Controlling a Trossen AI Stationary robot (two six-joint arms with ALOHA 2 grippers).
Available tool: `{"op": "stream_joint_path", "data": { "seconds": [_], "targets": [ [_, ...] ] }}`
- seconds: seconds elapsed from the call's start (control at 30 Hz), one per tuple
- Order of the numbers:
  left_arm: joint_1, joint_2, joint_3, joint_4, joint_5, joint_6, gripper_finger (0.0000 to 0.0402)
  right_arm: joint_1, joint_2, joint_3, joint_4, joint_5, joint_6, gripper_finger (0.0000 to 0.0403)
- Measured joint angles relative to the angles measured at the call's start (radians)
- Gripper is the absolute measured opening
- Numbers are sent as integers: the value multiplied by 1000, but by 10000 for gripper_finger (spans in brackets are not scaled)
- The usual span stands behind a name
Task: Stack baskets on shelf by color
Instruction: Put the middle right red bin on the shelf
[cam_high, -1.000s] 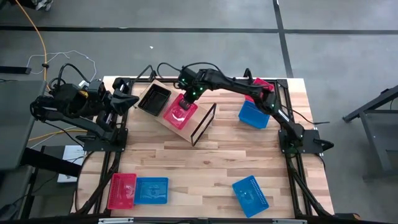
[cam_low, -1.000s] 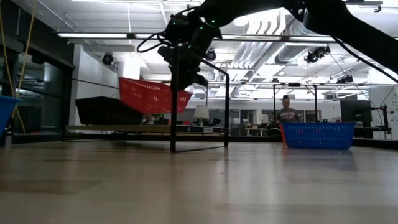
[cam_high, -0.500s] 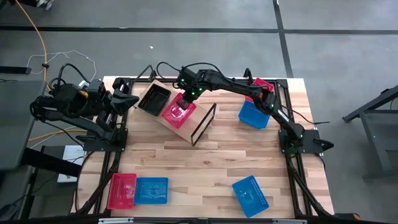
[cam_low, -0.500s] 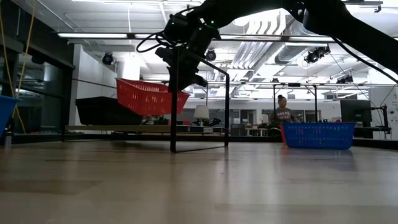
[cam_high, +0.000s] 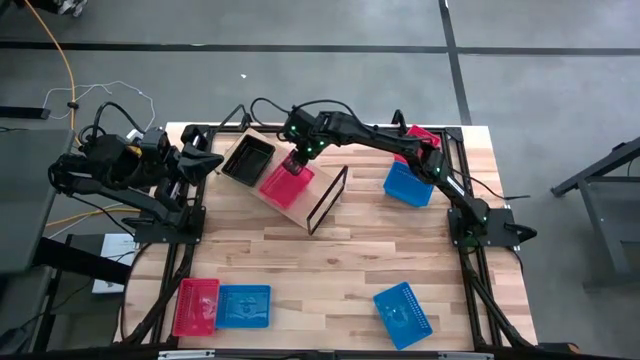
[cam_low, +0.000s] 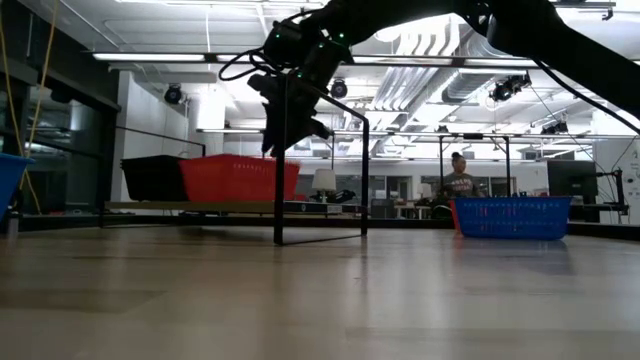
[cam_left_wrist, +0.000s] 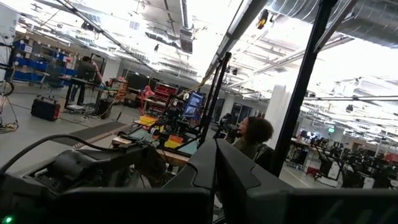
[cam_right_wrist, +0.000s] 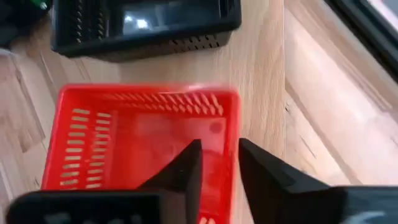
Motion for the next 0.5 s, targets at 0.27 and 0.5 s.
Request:
{"op": "stream_joint_path", "data": {
  "seconds": [0.27, 0.5],
  "targets": [
    [0, 0, 0, 0, 0, 0, 0, -10, -21, 0, 34, -68, -21, 145],
    [0, 0, 0, -1, -8, 0, 0, 8, -134, 1, -162, -104, -121, 124]
  ]
}}
